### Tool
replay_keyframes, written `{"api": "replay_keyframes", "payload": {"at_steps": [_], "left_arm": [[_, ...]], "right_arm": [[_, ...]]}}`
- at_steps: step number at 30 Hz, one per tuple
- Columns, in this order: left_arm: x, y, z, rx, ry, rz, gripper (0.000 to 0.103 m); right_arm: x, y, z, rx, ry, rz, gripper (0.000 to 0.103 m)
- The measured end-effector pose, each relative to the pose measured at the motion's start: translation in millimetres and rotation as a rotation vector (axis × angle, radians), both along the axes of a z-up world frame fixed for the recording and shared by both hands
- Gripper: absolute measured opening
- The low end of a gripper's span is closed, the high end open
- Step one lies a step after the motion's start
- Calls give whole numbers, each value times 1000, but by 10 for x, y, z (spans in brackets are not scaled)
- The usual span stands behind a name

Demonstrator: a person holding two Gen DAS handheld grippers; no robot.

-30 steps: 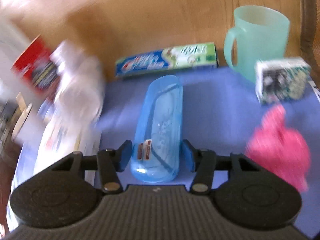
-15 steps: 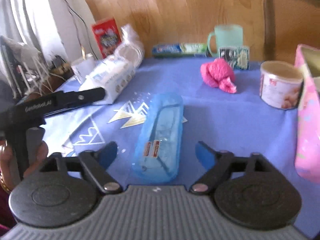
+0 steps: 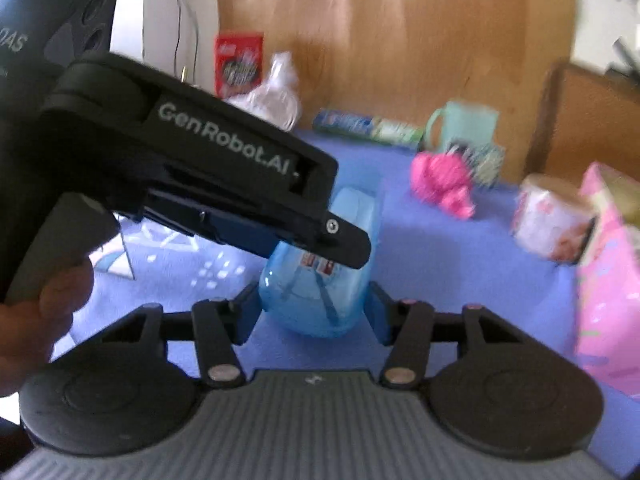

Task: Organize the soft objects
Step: 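Hold the blue case out with the right tool while the left tool grasps it, then carry the blue case with the left tool and drop it into the pink tin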

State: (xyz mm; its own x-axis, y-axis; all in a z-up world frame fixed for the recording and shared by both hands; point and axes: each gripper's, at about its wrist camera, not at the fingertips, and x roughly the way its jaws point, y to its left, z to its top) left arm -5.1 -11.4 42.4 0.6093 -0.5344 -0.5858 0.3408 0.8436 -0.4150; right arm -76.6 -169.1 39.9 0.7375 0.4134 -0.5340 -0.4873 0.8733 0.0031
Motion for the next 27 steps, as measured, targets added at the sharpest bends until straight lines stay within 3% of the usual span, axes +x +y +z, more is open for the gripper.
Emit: {"api": "replay_keyframes", "payload": {"at_steps": [3, 7, 13, 17, 19, 21, 24, 27], "left_arm": [[-111, -316, 269, 48, -126, -60, 57], [-71, -762, 513, 55, -201, -164, 57], [75, -1600, 581, 73, -240, -314, 57], [160, -2024, 476, 156, -269, -320, 57], [178, -2085, 436, 199, -276, -288, 57], [133, -1999, 431, 173, -278, -283, 57], [44, -1760, 469, 154, -303, -260, 57], [26, -1504, 464, 147, -277, -212, 58]], "right_arm": [[-123, -146, 137, -16, -121, -77, 58], [-161, -544, 323, 4, -202, -215, 58], [-76, -1158, 384, 0, -215, -403, 58], [232, -1425, 232, -43, -174, -530, 61], [313, -1521, 192, -22, -148, -596, 63], [253, -1588, 201, 42, -156, -592, 65], [177, -1523, 202, 45, -193, -580, 65], [132, -1477, 187, 90, -197, -561, 65]]}}
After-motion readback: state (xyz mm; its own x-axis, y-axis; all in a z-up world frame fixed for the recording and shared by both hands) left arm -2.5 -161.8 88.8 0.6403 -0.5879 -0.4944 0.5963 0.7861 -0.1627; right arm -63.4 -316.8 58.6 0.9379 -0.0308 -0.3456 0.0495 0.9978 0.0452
